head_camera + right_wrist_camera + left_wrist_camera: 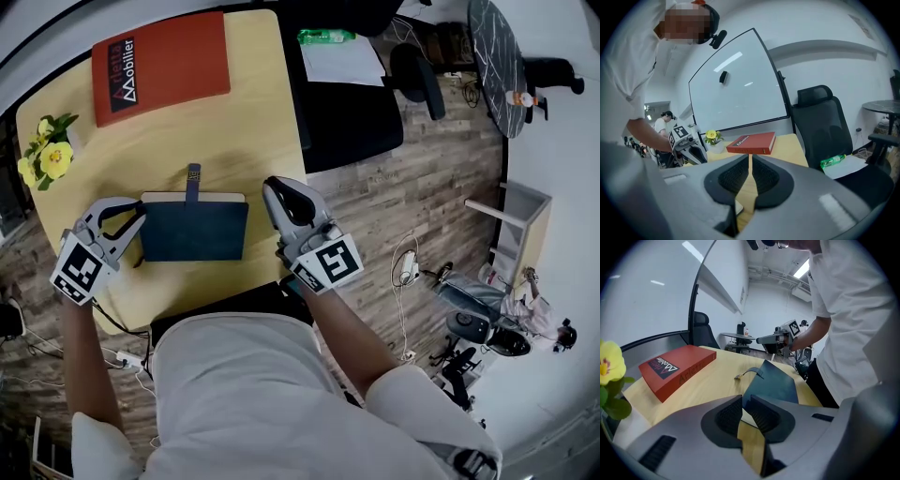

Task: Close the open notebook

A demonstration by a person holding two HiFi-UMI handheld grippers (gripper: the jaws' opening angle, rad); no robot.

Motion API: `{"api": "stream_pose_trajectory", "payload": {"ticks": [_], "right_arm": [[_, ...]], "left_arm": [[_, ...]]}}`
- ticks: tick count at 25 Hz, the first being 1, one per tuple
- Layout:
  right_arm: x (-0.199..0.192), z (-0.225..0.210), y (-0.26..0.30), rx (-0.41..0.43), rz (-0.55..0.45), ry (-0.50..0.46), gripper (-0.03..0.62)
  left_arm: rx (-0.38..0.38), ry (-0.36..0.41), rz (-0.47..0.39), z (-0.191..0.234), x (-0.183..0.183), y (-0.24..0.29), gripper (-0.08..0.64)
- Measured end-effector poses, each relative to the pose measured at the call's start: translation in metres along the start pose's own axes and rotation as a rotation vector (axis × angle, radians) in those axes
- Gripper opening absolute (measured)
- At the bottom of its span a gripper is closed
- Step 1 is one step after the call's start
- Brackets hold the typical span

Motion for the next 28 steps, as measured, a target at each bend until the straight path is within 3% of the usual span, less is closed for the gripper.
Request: {"api": "stream_pose_trajectory", "payload": {"ticks": [4,11,20,24,28], "right_arm": [[-0.006,-0.008,0.003,-0.004,-0.002,0.043,0.023],[-0.007,-0.012,0.003,-0.002,0.004,0.033,0.023],[0.004,-0.001,0.0,-0.009,-0.018,0.004,0.023],[0.018,0.02,-0.013,-0.006,-0.028,-0.039,0.023],[0.039,0.055,-0.039,-0.039,-0.071,-0.105,0.023]], "left_arm": [[0.023,-0.005,0.059,0.004,-0.011,0.013,0.054],[0.069,-0.002,0.114,0.006,-0.019,0.025,0.061],[0.176,0.034,0.1,0.008,-0.021,0.02,0.088],[0.268,-0.01,0.027,0.014,-0.003,-0.016,0.087],[0.334,-0.108,-0.165,0.007,0.031,-0.073,0.083]]}}
Point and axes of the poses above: the fingertips, and each gripper's own axes: y forward along the fingers, z to its left, x out of its top, the point moved 2 cm from there along -y, backward along the fingers, and after that the axes turned 12 degrees about x, right-handed, at the moved point
